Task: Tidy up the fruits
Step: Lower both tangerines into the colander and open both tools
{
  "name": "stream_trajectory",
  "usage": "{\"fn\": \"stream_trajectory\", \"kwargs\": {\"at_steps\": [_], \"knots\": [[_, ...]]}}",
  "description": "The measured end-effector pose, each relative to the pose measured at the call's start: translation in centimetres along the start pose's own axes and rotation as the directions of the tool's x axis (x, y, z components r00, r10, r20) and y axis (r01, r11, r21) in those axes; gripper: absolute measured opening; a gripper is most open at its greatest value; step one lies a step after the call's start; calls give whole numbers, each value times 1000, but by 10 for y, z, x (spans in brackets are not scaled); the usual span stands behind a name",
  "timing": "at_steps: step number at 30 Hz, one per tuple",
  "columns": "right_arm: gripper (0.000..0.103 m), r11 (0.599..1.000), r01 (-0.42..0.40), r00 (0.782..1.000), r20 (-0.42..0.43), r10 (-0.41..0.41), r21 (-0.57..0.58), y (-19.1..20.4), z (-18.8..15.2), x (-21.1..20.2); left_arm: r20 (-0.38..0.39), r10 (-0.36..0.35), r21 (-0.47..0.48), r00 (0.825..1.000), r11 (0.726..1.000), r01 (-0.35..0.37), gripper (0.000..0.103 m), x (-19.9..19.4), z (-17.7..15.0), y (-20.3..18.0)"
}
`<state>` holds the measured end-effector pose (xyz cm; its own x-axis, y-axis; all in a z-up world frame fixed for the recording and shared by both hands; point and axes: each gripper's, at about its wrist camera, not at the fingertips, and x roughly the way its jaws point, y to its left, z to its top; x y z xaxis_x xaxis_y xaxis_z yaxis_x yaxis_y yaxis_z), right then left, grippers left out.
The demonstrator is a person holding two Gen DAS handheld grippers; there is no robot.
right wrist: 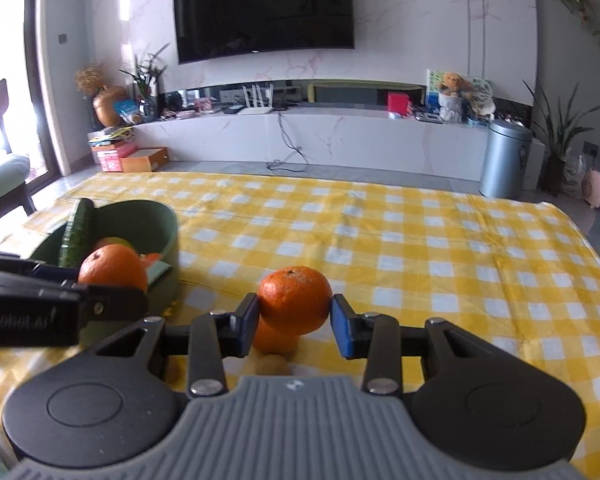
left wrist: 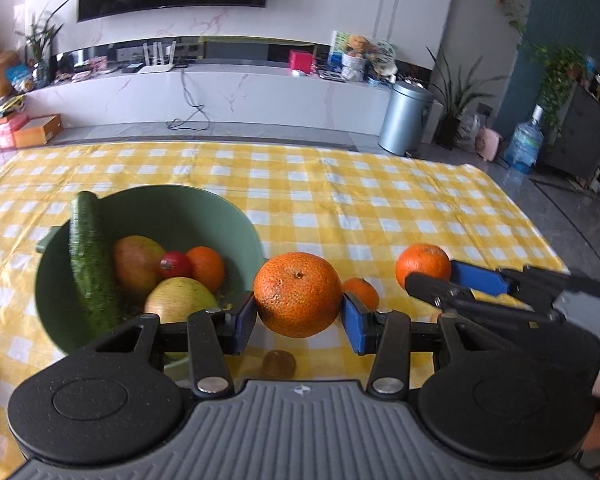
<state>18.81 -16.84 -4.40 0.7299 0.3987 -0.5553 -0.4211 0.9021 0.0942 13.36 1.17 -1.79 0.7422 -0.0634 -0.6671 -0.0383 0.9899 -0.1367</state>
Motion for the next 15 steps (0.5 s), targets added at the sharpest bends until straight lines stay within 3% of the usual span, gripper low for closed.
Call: {"fn": "stream_trajectory", "kwargs": {"at_steps": [9, 15], "knots": [[35, 994, -106, 994, 24, 107, -38, 46, 16, -10, 30, 86, -87, 996, 993, -83, 52, -14, 19, 39], [32, 977, -165, 986, -4, 166, -138, 83, 30, -2, 2, 86, -95, 996, 992, -85, 52, -11, 27, 58]]}}
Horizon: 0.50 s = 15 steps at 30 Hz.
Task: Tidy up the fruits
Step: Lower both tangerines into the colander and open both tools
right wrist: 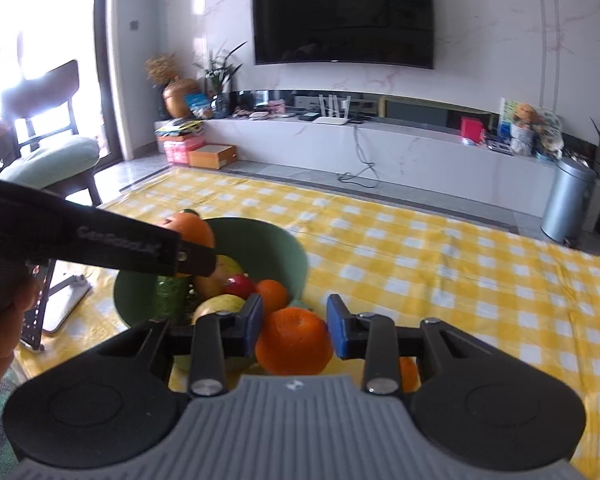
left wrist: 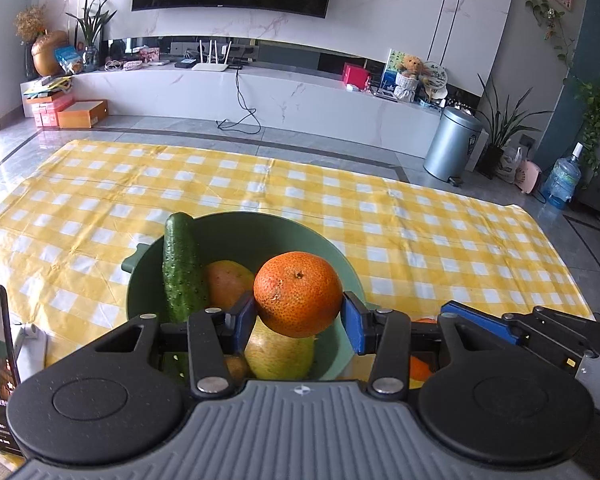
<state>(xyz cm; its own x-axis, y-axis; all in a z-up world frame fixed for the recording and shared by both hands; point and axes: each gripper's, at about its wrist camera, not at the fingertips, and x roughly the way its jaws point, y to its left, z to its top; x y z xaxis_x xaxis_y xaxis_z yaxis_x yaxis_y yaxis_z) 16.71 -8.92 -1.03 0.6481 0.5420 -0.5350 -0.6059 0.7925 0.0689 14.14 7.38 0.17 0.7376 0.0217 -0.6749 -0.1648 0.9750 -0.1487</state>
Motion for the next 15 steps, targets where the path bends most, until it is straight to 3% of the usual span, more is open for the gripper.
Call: {"fn": "stream_trajectory", "kwargs": {"at_steps": [3, 4, 15], "knots": [[25, 998, -16, 1000, -20, 15, -53, 13, 9, 10, -21, -5, -17, 1000, 1000, 5, 52, 8, 3, 11], [0, 998, -21, 1000, -23, 20, -65, 16, 11, 13, -30, -9, -24, 1000, 1000, 8, 52, 11, 4, 15], [0, 995, -67, 992, -115, 58, -76, 23, 26, 51, -106, -53, -125, 993, 991, 40, 52, 37, -6, 55]]}}
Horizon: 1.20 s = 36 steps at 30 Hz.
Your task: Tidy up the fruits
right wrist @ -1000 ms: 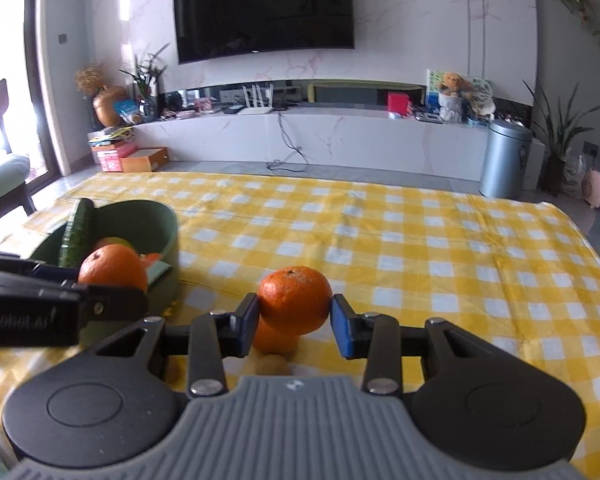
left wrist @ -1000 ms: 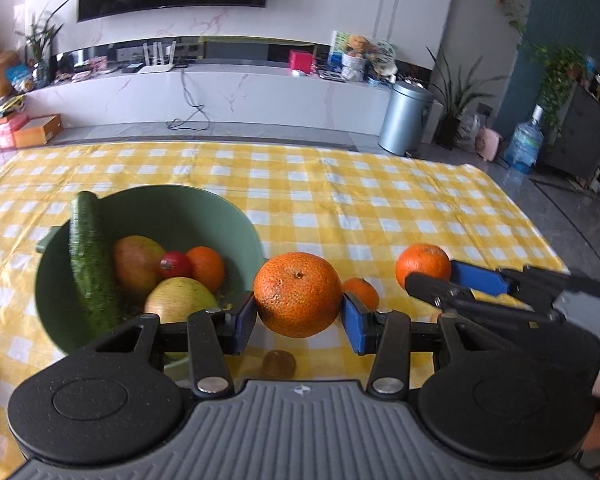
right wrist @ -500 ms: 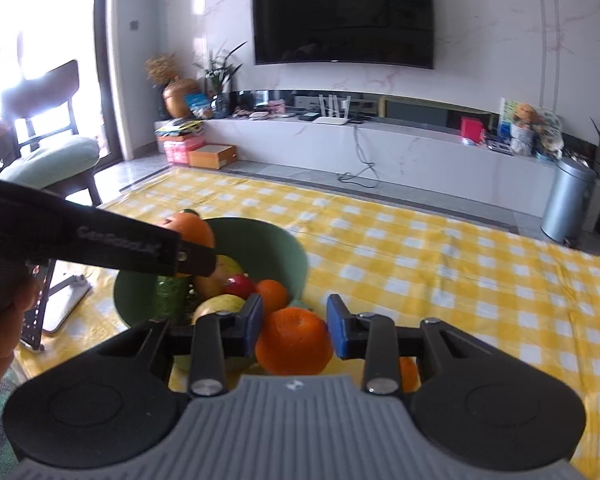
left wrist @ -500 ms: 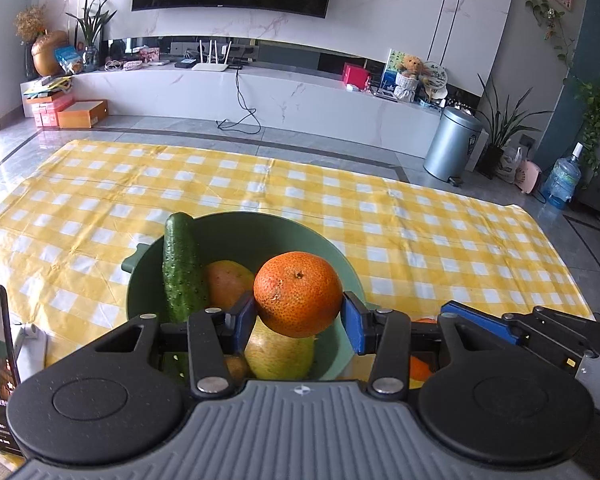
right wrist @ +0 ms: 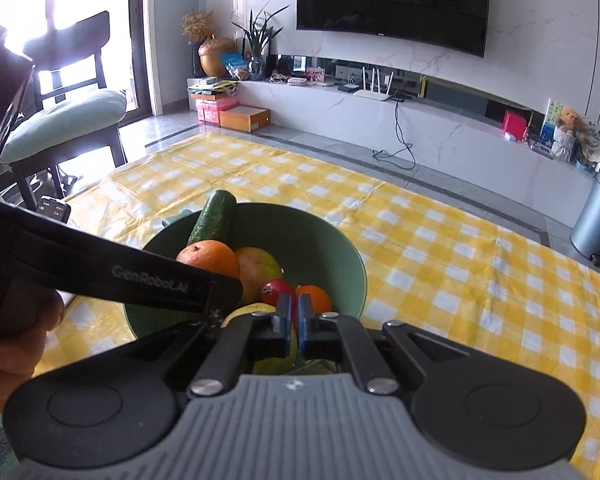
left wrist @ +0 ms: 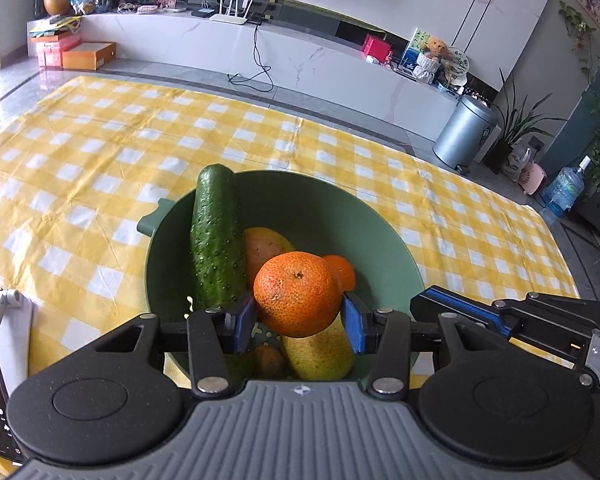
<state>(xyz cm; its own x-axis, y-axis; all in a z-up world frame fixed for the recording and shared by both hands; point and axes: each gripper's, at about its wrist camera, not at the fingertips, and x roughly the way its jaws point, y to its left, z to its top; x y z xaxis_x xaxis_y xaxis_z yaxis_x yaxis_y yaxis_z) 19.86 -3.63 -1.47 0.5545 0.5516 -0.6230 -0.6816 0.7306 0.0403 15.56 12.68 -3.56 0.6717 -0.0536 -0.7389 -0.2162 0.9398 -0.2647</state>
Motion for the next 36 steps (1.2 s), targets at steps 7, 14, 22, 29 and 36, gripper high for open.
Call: {"fn": "stream_trajectory", "kwargs": {"at_steps": [7, 14, 22, 29, 36], "knots": [[3, 995, -10, 1000, -27, 12, 96, -16, -6, -6, -33, -13, 10, 999, 1000, 13, 52, 3, -2, 3], [5, 976, -68, 985, -140, 98, 205, -16, -46, -31, -93, 36, 38, 995, 999, -33, 52, 7, -9, 1], [16, 963, -64, 973, -197, 119, 261, 3, -87, -54, -118, 72, 69, 990, 996, -64, 54, 11, -13, 0], [17, 938, -75, 969, -196, 149, 340, 6, -97, -65, -108, 55, 70, 993, 996, -47, 67, 7, -12, -2], [21, 909, -93, 962, -200, 188, 406, 5, -101, -69, -87, 41, 100, 995, 994, -33, 68, -15, -11, -12]]}}
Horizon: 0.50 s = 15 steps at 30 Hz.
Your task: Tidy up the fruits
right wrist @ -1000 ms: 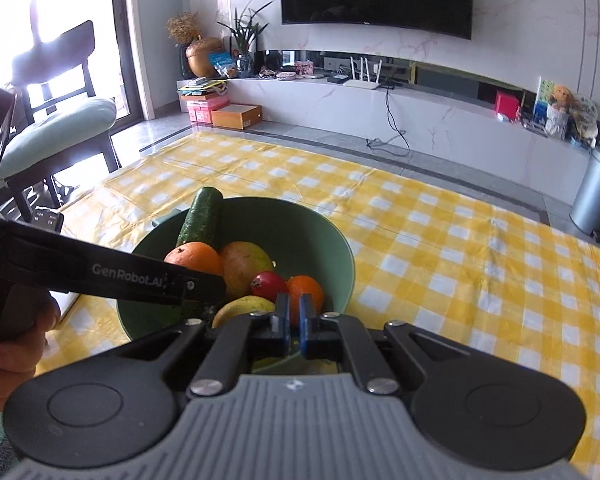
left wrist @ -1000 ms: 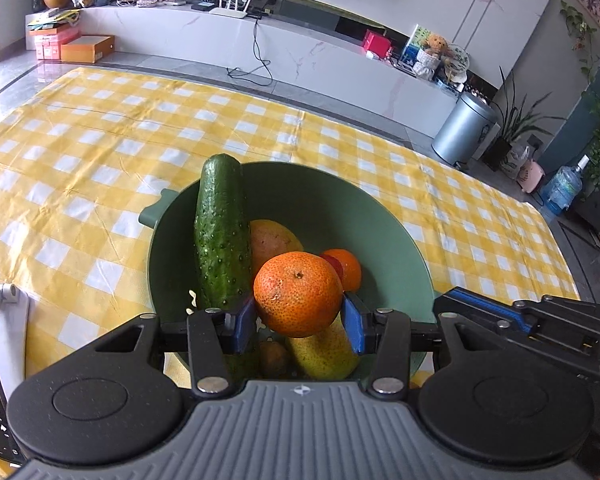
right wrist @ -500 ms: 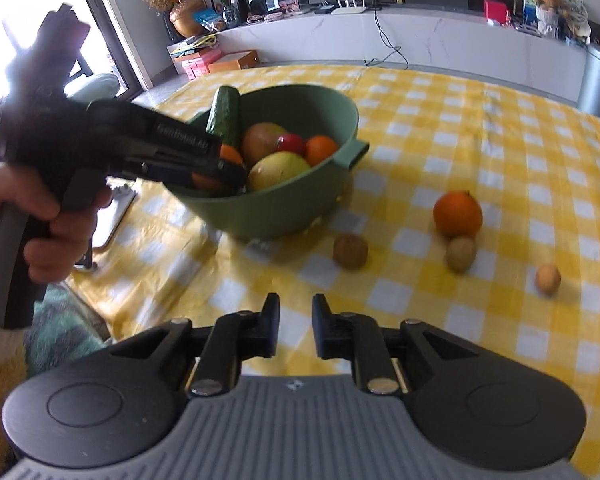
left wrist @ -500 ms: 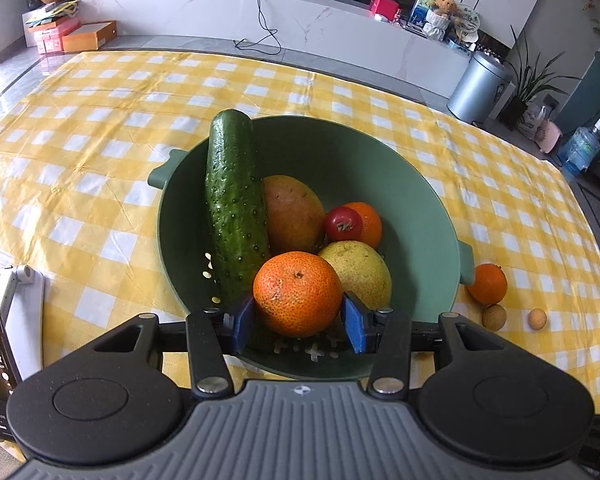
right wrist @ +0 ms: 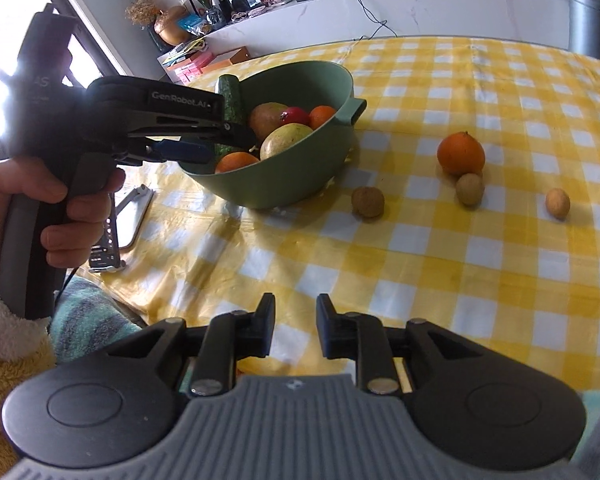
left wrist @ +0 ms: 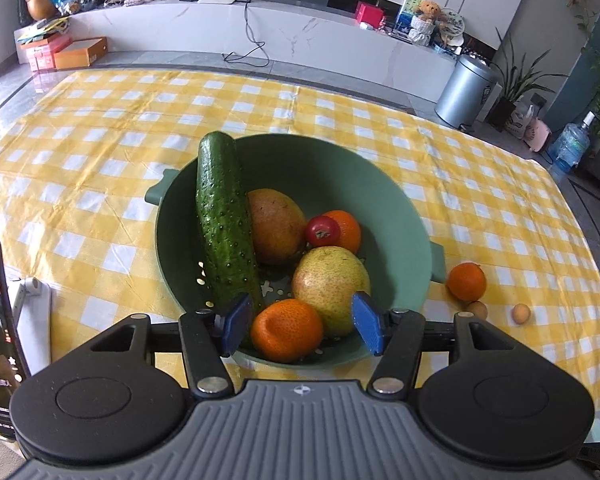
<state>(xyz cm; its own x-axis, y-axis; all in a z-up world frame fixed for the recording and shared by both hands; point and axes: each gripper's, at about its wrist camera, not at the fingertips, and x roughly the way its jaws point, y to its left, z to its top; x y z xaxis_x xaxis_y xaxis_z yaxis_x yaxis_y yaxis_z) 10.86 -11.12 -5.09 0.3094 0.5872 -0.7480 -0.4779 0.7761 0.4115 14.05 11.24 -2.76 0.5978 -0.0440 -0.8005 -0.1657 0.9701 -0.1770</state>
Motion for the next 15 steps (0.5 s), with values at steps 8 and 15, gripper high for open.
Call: {"fn": "stream_trajectory", "kwargs": {"at_steps": [8, 15], "knots": [[25, 975, -96, 984, -127, 123, 199, -1, -16, 16, 47, -20, 101, 999, 995, 15, 68, -52, -10, -16], [39, 880, -98, 949, -224, 224, 466, -5, -38, 48, 57, -2, 167, 998, 986, -8, 68, -78, -32, -25]]}}
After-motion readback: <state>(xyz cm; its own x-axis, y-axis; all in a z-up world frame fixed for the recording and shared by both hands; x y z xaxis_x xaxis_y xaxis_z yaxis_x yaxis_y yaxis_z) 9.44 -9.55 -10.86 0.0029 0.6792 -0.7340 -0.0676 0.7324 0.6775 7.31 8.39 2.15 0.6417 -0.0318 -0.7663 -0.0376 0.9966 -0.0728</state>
